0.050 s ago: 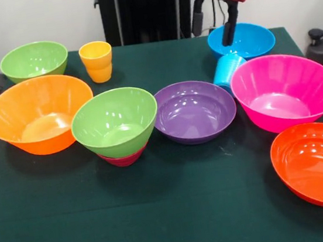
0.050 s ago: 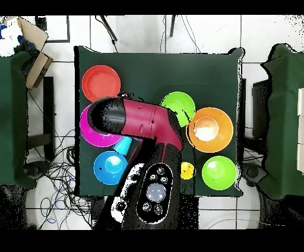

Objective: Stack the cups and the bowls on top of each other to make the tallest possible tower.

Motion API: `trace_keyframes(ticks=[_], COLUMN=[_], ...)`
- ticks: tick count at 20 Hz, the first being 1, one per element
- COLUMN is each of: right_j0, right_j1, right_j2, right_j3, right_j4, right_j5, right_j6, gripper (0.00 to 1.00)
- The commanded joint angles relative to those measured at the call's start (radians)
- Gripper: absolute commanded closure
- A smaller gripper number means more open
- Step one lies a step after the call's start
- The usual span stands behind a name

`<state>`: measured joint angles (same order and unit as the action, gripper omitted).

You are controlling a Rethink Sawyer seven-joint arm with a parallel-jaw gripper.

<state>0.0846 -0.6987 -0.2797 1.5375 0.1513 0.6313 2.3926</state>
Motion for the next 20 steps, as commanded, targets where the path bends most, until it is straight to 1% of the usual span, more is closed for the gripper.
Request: trace_keyframes(ticks=[1, 3, 7, 9, 12, 16, 20], right_j0=[-0.016, -0.018, -0.011, -0.013, -0.001, 0.024, 0.037], right_j1=[0.094, 0.115, 0.145, 0.166, 0.200, 0.243, 0.259], right_j2=[0.021, 0.016, -0.002, -0.005, -0.013, -0.041, -0.067], right_j3=[0.028, 0.029, 0.019, 0.014, 0.004, -0.028, -0.046], right_j4=[0.028, 0.020, 0.014, 0.019, 0.031, 0.059, 0.078], right_j5=[-0.109, -0.142, -0.165, -0.186, -0.222, -0.224, -0.206], right_j6=[0.205, 0.210, 0.217, 0.214, 0.228, 0.250, 0.242], gripper=[0.00, 0.00, 0.00, 0.00, 0.00, 0.00, 0.00])
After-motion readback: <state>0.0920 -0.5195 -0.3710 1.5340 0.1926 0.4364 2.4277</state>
